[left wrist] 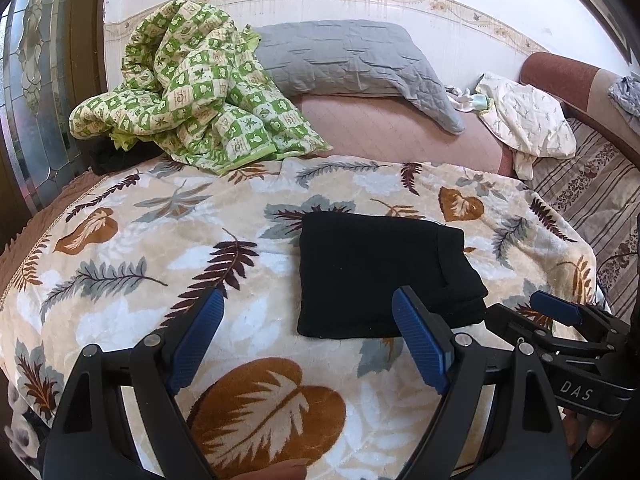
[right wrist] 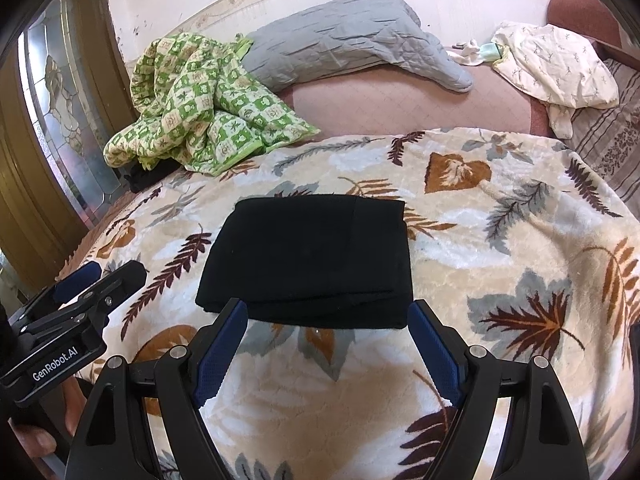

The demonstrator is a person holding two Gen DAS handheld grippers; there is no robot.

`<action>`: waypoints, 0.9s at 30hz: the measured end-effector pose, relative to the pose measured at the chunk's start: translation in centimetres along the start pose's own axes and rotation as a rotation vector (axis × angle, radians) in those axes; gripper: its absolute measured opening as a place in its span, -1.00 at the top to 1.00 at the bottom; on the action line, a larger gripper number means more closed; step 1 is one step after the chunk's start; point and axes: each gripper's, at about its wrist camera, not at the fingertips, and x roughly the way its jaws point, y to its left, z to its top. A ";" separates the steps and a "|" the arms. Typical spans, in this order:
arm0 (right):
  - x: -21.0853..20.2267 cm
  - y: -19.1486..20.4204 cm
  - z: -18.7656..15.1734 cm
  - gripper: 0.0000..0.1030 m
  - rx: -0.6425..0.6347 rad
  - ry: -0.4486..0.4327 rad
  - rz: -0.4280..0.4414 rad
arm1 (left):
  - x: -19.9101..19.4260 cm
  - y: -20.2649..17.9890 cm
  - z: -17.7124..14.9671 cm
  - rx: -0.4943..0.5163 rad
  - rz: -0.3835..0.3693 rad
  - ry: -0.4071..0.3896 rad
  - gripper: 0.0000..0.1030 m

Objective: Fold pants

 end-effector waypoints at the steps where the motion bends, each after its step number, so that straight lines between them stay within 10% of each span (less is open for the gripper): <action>1: 0.1 0.0 -0.1 -0.62 -0.001 0.002 0.000 | 0.0 0.0 0.0 0.001 0.002 -0.001 -0.69; 27: 1.6 0.2 -0.7 -0.62 -0.005 0.032 0.003 | 1.3 -0.1 -0.3 0.002 -0.030 0.037 -0.69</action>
